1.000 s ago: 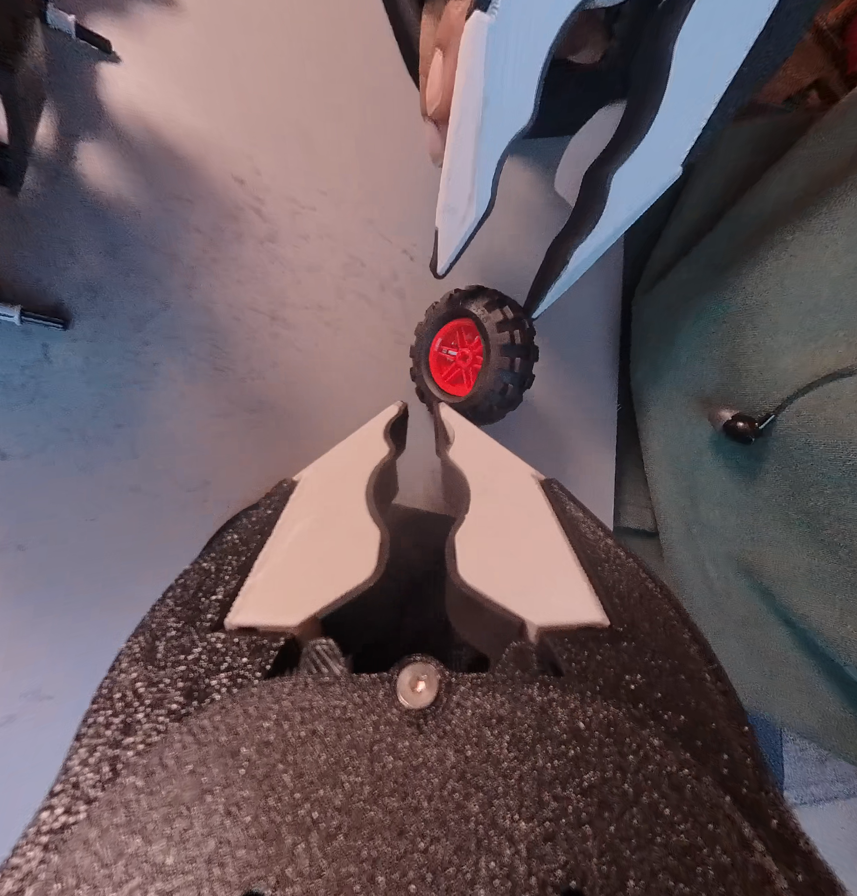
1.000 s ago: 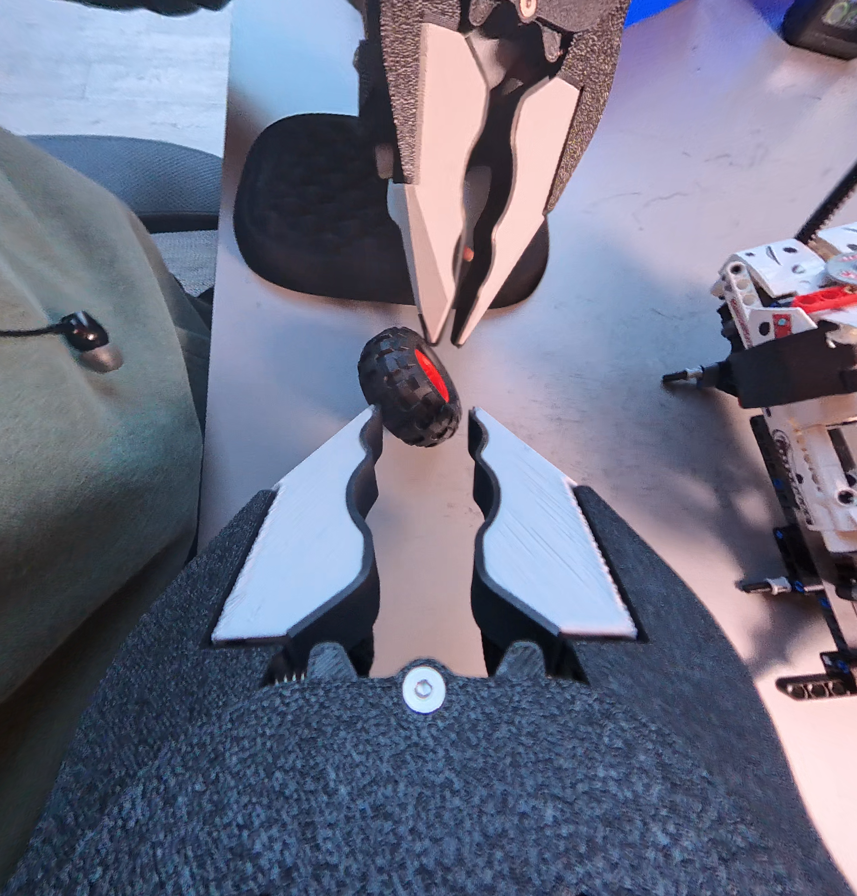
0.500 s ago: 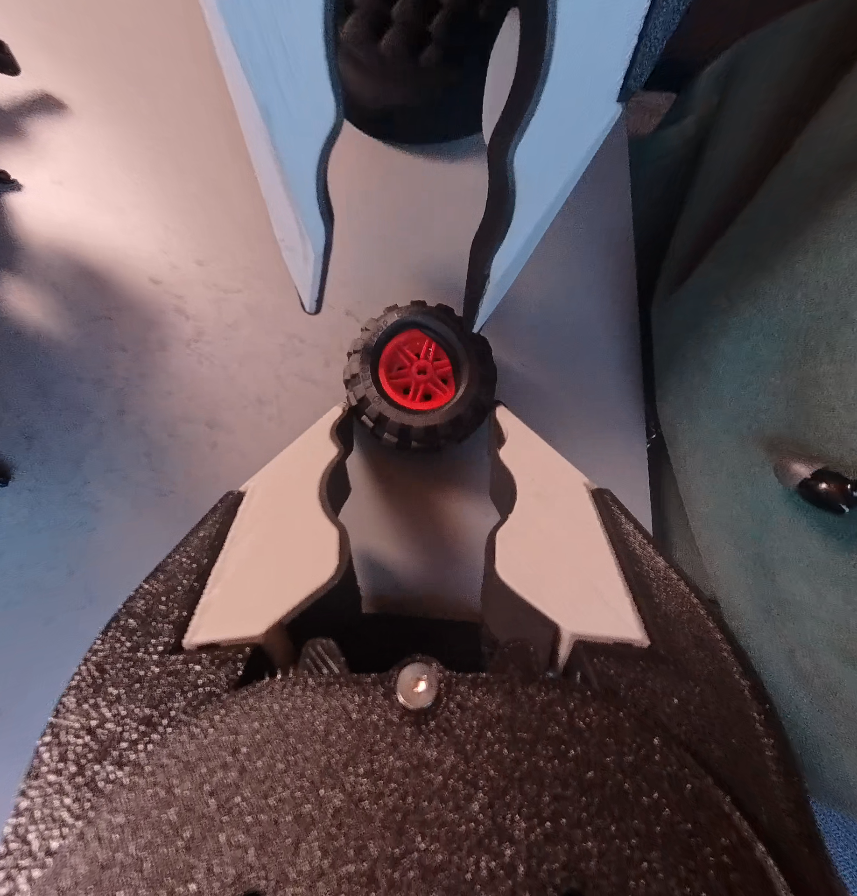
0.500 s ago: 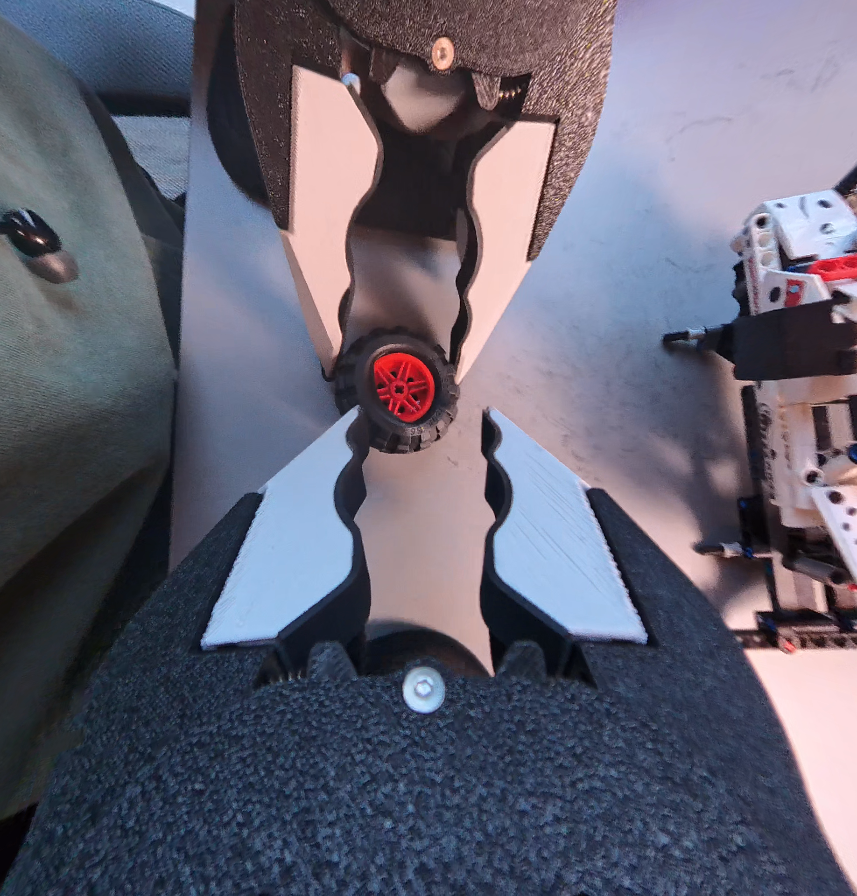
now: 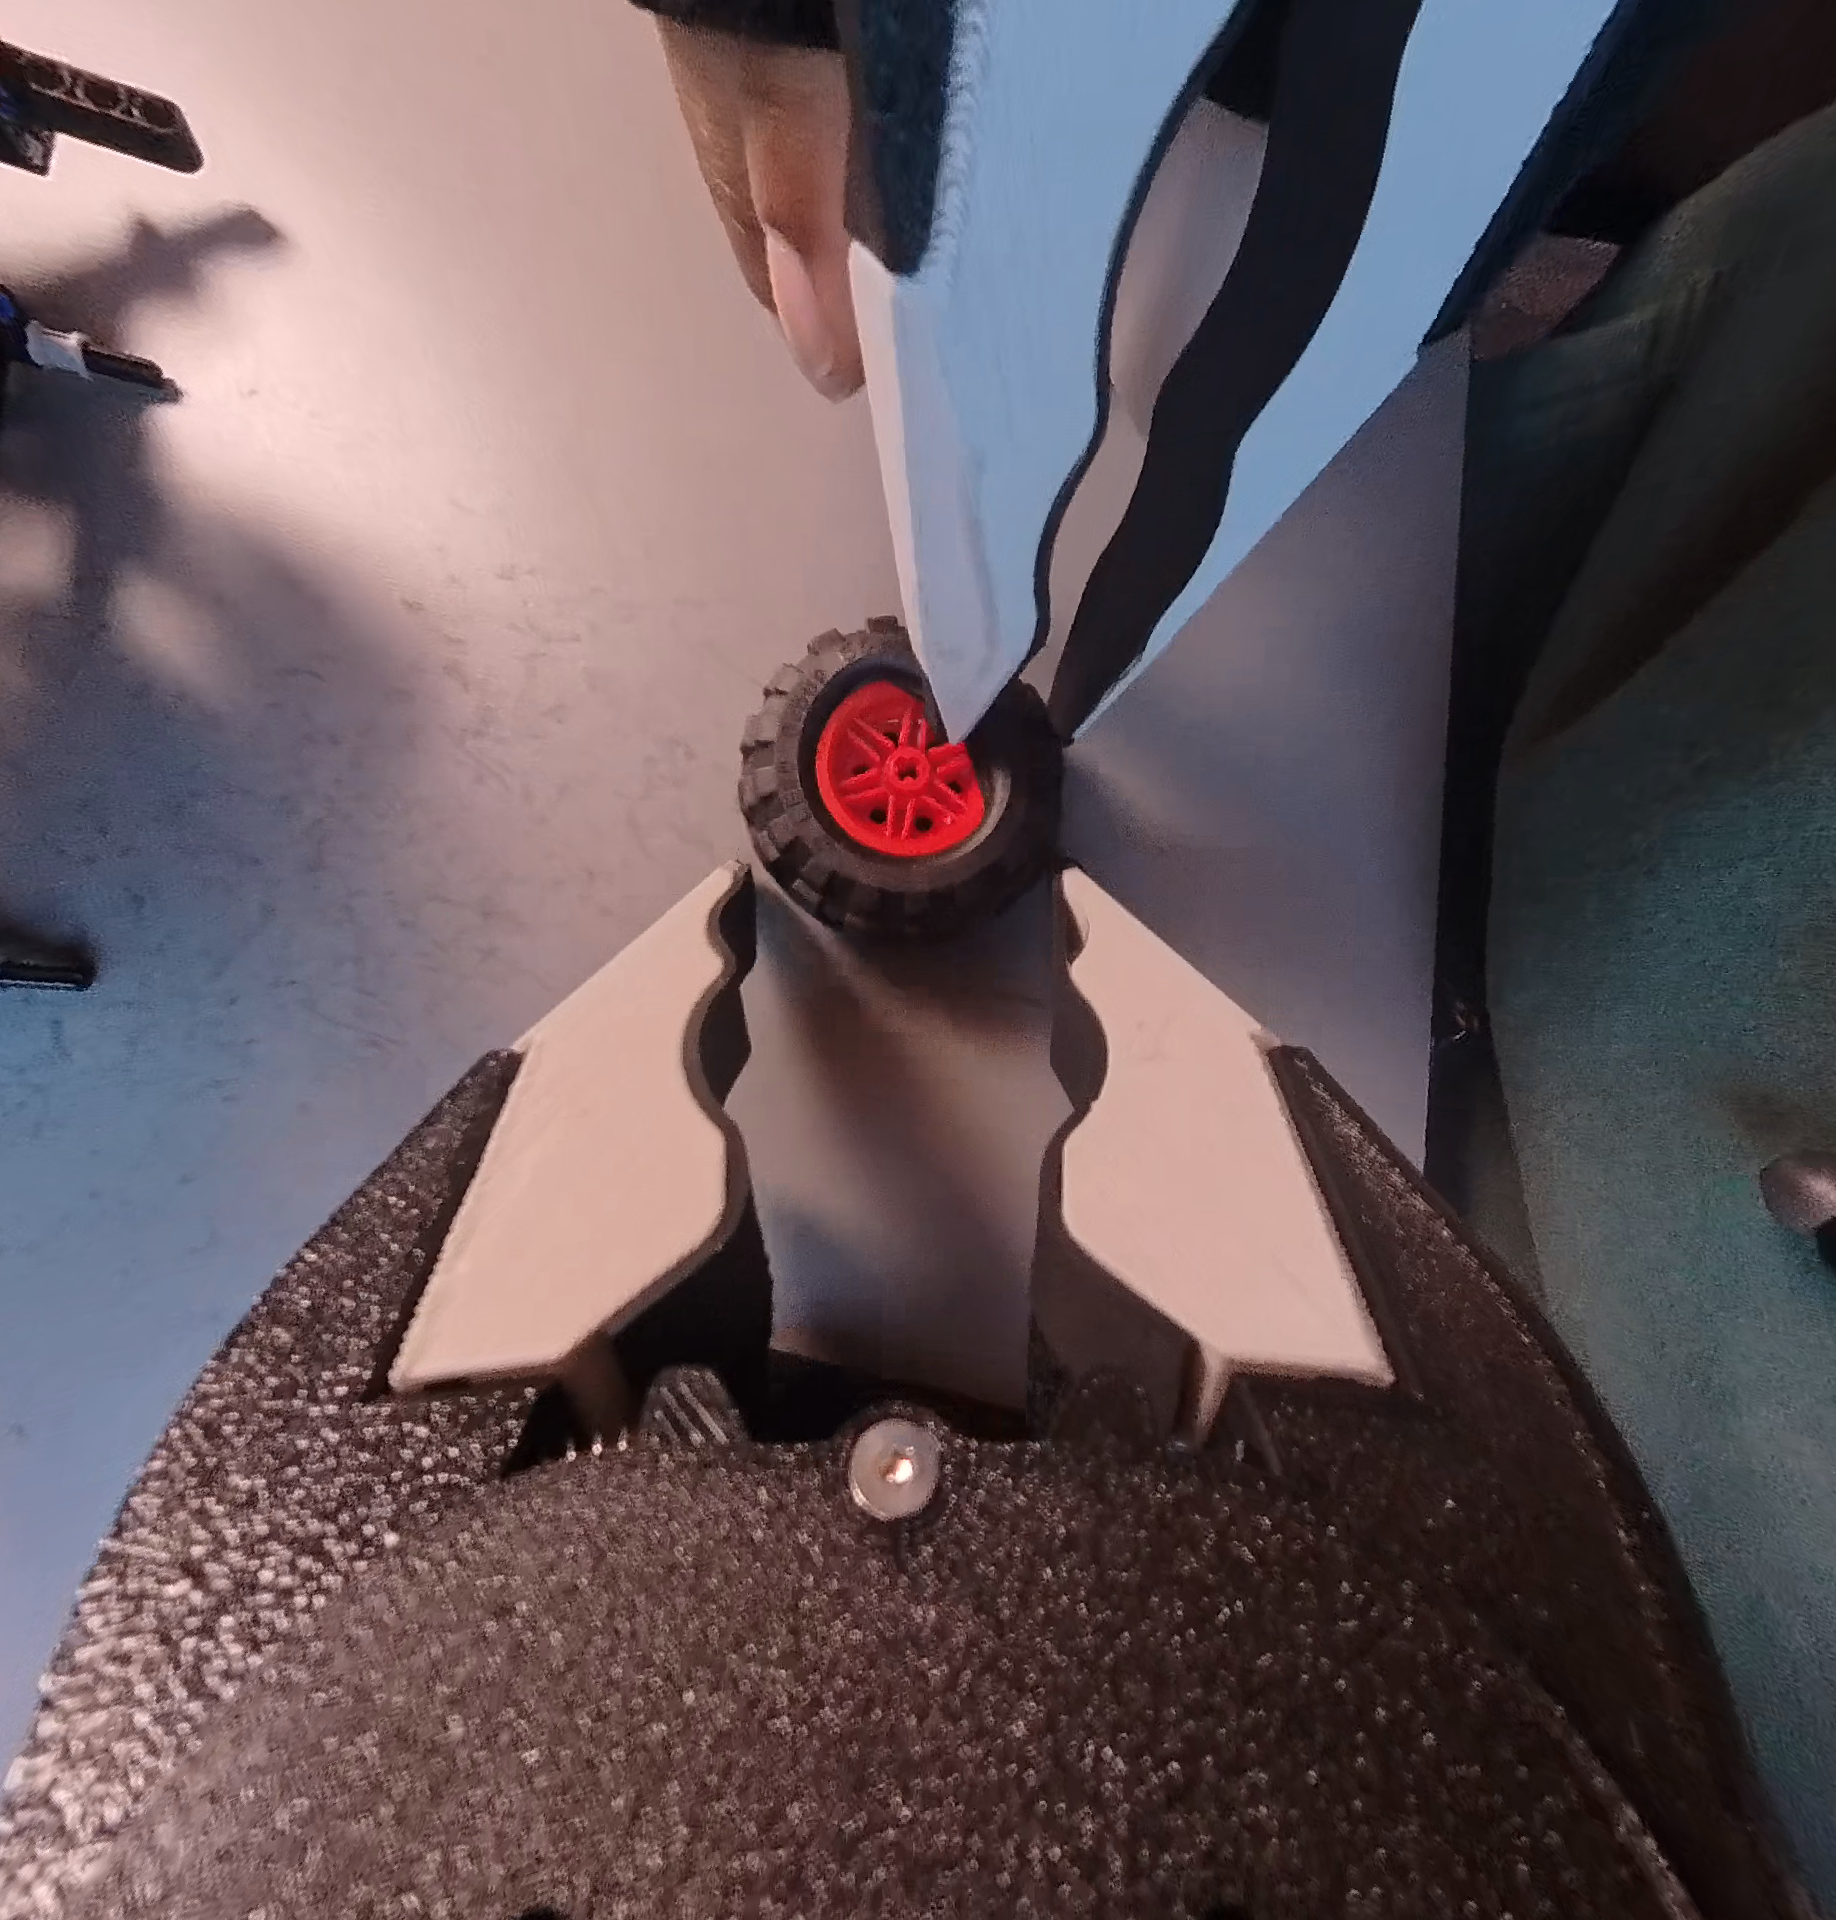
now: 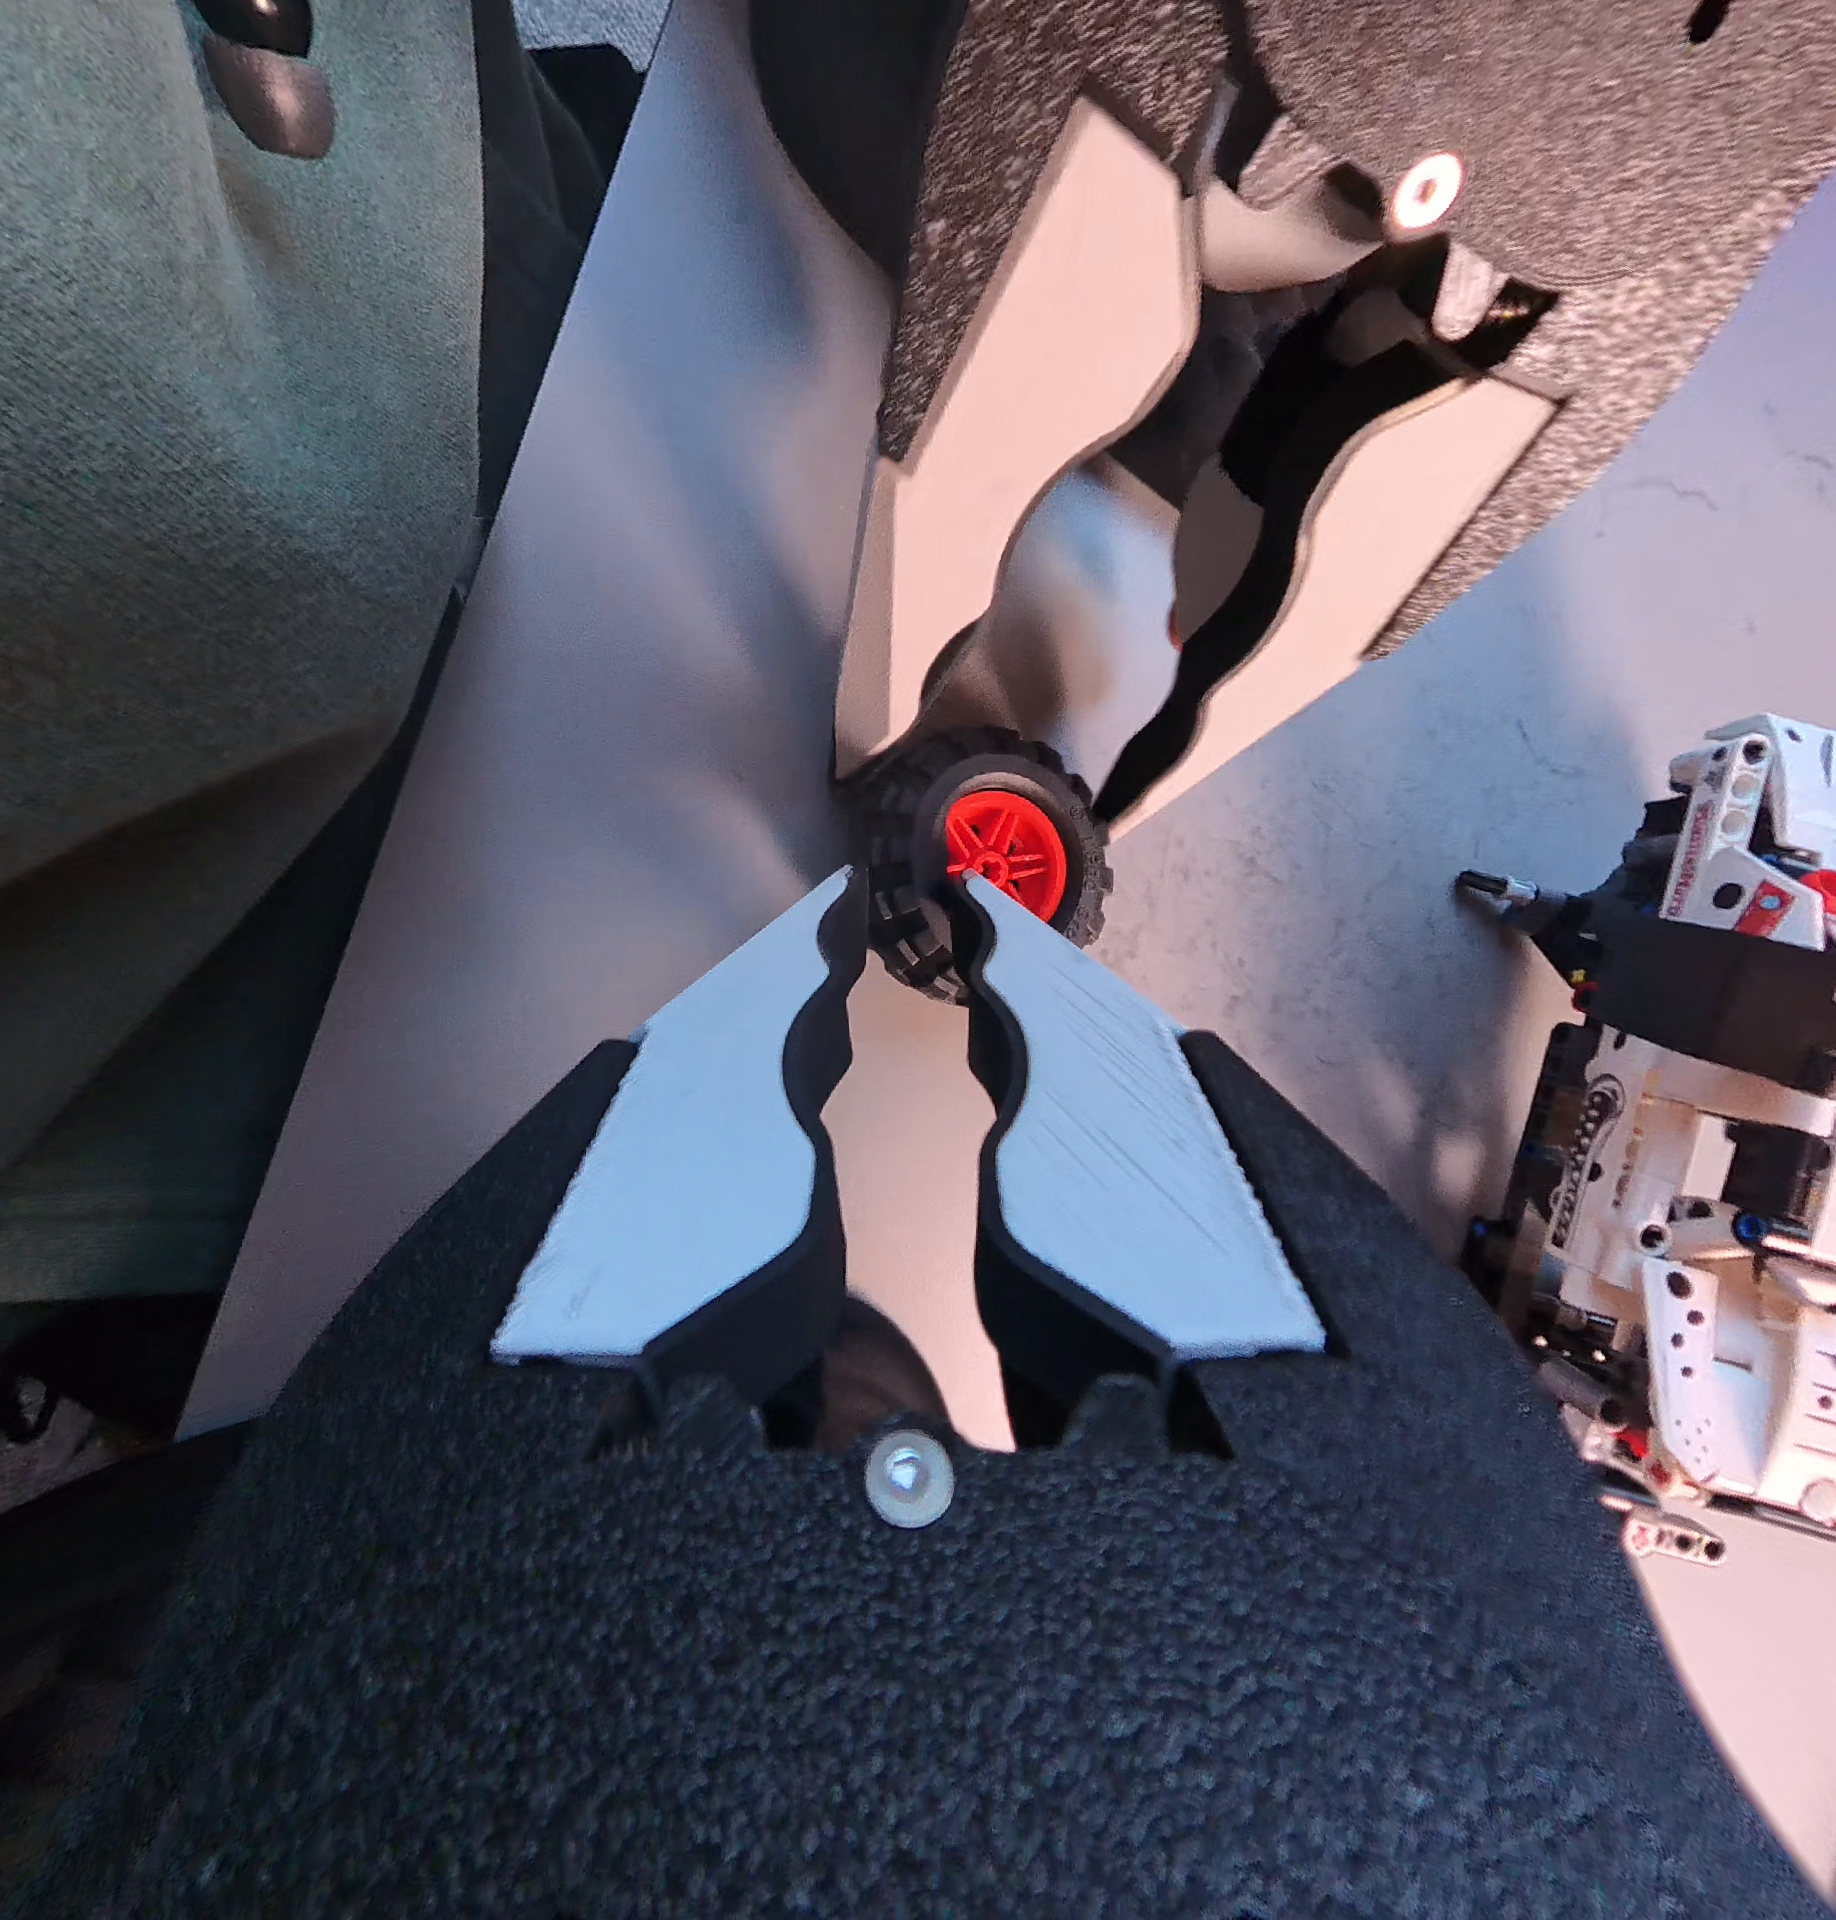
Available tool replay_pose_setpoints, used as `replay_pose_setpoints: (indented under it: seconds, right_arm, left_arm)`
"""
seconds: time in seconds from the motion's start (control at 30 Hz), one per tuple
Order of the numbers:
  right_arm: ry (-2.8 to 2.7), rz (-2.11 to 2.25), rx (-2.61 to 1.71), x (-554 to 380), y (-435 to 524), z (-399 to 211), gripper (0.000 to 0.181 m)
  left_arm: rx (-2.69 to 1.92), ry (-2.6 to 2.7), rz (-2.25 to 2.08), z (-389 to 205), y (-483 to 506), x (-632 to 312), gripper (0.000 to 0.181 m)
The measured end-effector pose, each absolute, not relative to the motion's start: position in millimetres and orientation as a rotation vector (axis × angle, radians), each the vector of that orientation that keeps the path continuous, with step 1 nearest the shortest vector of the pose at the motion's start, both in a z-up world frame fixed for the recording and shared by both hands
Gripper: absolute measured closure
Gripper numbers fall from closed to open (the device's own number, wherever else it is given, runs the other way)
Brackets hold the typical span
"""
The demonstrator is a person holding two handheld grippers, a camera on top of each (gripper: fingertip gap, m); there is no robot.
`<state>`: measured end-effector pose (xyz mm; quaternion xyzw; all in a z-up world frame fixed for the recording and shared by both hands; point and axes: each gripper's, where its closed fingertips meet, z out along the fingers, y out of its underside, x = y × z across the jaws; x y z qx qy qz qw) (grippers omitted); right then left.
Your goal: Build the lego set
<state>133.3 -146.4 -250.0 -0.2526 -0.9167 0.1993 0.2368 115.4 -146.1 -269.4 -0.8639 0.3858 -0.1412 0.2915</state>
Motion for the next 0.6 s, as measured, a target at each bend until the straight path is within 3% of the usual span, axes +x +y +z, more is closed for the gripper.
replay_pose_setpoints:
  seconds: [0.27, 0.37, 0.57, 0.6]
  right_arm:
    - [-2.543, 0.545, -0.586, 132.9, -147.9, -250.5, 0.169]
    - [-2.552, 0.564, -0.574, 134.8, -149.1, -249.7, 0.172]
    - [-2.587, 0.613, -0.601, 136.6, -150.9, -248.6, 0.178]
    - [-2.655, 0.681, -0.594, 145.5, -158.8, -249.2, 0.181]
  left_arm:
    - [-2.087, 1.321, -0.426, -260.3, -138.6, 133.3, 0.107]
    - [-2.121, 1.333, -0.445, -270.5, -135.1, 133.8, 0.12]
    - [-2.14, 1.352, -0.499, -272.6, -135.7, 133.4, 0.121]
    - [-2.14, 1.349, -0.495, -272.3, -134.4, 131.3, 0.128]
